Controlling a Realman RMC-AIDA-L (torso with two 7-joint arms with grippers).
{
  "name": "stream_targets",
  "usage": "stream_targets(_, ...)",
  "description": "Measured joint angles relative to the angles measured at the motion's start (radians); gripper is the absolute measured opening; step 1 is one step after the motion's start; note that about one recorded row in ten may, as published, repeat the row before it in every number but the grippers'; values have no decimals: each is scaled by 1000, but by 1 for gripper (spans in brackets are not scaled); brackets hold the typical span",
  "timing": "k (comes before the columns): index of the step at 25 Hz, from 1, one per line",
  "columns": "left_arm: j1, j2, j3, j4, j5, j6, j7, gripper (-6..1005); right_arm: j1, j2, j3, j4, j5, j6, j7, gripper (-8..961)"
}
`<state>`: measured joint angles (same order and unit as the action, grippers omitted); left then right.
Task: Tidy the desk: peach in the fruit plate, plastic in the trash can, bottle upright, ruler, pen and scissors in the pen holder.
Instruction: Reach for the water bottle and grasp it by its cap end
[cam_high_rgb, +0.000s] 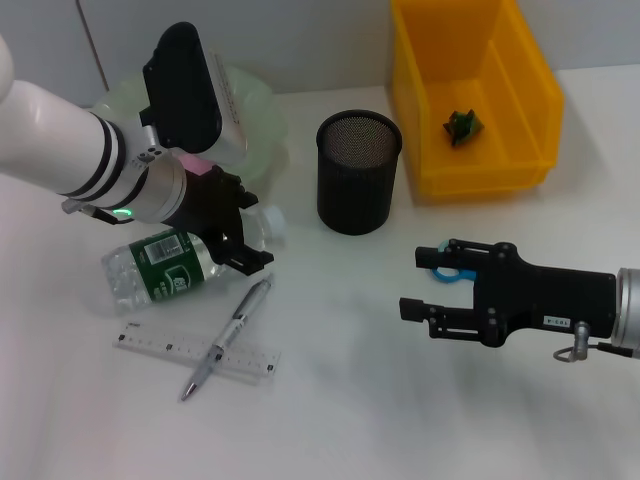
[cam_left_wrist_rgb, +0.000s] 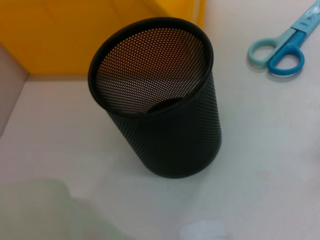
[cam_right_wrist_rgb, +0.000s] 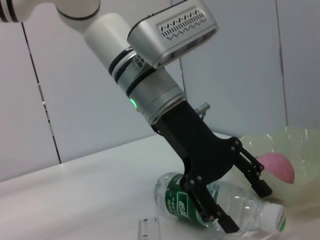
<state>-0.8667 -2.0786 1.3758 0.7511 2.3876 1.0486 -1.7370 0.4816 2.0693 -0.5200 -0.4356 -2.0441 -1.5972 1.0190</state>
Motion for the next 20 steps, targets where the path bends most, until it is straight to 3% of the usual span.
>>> stream_targets(20, -1, 0, 43, -24, -74, -16, 21, 810, 3, 3, 0, 0, 5, -11, -4, 722)
